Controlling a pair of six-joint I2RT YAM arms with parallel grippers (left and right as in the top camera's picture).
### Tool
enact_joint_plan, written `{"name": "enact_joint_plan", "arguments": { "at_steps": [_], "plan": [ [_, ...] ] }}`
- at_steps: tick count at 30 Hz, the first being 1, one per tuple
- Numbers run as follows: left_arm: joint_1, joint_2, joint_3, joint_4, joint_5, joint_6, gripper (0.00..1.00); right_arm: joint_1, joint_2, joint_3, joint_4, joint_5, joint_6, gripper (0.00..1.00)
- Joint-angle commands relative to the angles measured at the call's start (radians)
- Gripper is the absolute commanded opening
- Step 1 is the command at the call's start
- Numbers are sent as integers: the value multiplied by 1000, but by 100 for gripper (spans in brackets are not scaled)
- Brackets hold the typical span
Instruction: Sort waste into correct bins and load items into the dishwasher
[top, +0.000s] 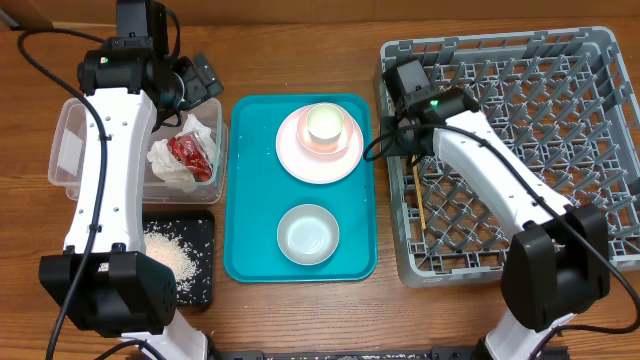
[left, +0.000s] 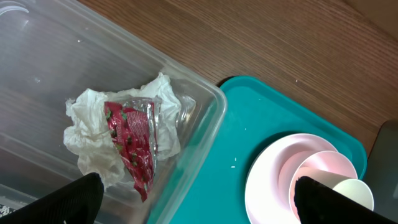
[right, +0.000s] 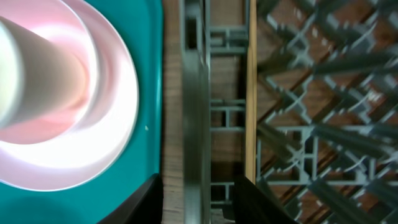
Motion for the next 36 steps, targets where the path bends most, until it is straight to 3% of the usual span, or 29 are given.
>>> {"name": "enact_joint_plan", "arguments": {
  "at_steps": [1, 4, 12, 15, 17, 23, 24, 25, 29, 36],
  "plan": [
    [-6, -14, 14, 4, 4, 12, 100, -8, -22, 134, -45, 5, -4, 43],
    [-6, -14, 14, 4, 4, 12, 100, -8, -30, 204, -108, 5, -4, 54],
    [-6, -14, 14, 4, 4, 12, 100, -7, -35, 378, -263, 2, -4, 56],
    [-6, -14, 14, 4, 4, 12, 100, -7, -35, 441, -319, 2, -4, 63],
    [-6, -14, 14, 4, 4, 12, 100, -7, -35, 455, -348, 2, -4, 68],
    [-6, -14, 14, 4, 4, 12, 100, -7, -35, 455, -375, -81, -3, 68],
    [-6, -14, 14, 4, 4, 12, 100, -7, -35, 455, -370, -113, -3, 70],
    [-6, -14, 14, 4, 4, 12, 100, -7, -35, 455, -369, -154, -3, 82],
    [-6, -14, 14, 4, 4, 11, 100, -7, -35, 455, -367, -220, -3, 99],
    [-6, -14, 14, 4, 4, 12, 100, -7, -35, 452, -378, -235, 1, 100]
  ]
}}
